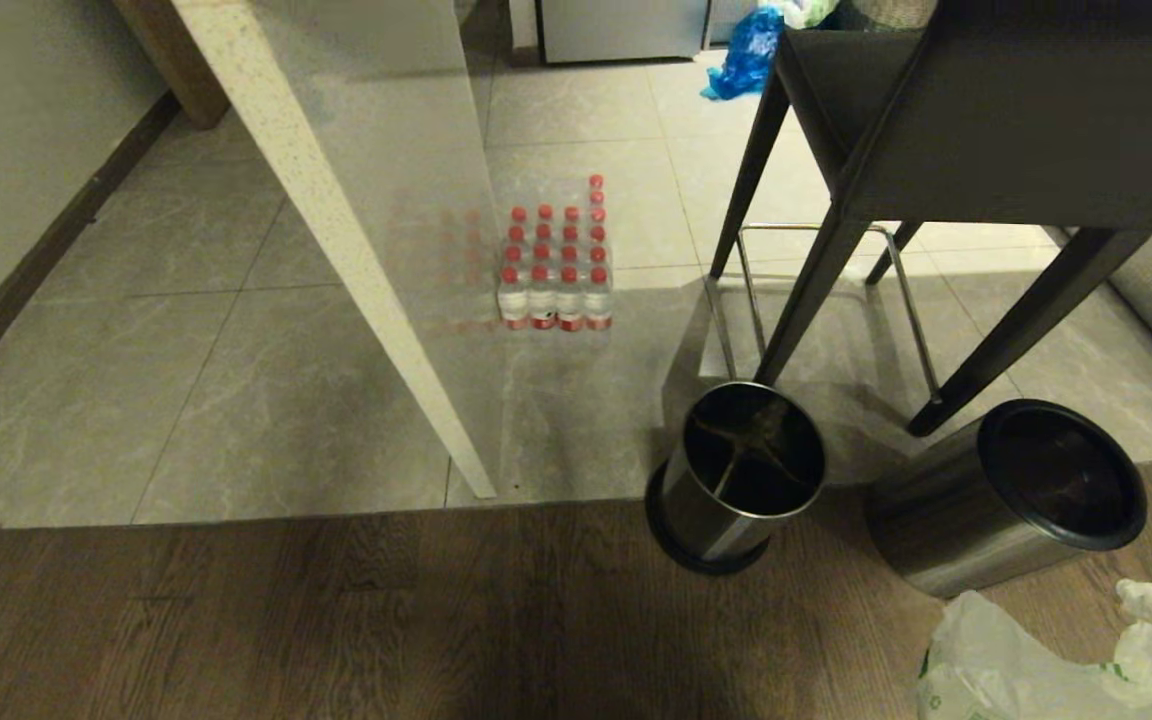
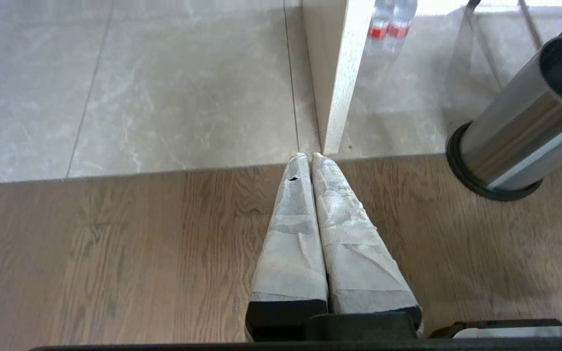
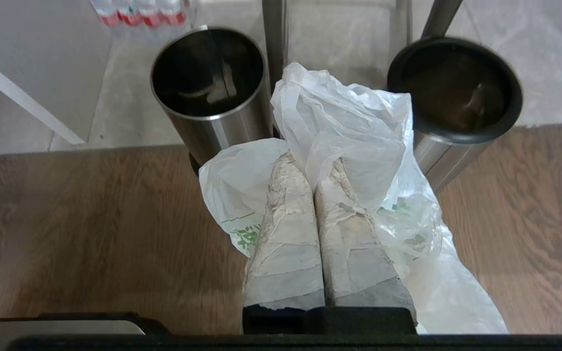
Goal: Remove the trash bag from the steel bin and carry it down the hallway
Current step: Put the trash bag at the door
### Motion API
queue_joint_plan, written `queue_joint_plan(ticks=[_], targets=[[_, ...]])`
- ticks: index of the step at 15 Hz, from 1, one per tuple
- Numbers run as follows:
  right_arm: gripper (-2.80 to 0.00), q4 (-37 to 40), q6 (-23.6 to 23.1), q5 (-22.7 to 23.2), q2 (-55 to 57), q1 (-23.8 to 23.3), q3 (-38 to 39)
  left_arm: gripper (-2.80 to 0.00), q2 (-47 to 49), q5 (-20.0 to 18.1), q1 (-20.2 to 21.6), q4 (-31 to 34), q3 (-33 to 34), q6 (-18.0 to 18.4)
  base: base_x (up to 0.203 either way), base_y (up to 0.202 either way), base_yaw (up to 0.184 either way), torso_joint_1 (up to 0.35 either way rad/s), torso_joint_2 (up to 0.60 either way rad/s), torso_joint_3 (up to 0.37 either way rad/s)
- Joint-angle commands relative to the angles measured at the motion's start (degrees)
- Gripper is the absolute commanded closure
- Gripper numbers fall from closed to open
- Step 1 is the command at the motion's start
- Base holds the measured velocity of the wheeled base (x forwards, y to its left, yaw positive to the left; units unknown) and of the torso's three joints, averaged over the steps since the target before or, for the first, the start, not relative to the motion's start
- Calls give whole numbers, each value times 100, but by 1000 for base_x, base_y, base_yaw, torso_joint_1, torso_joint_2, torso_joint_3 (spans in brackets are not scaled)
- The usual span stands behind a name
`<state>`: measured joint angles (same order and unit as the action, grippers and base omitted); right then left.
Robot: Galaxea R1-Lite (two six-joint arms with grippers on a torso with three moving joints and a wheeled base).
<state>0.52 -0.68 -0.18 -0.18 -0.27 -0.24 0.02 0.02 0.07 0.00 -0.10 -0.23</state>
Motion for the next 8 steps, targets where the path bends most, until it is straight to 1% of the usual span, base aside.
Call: queue_joint_plan(ticks=[1,8], targets=[[0,0,-2,1,18,0,-2,0,6,-2,1,0,1,-4,0,0,0,2,2,193],[0,0,-2,1,18,0,-2,0,6,2,1,0,1,-4,0,0,0,2,5,204]])
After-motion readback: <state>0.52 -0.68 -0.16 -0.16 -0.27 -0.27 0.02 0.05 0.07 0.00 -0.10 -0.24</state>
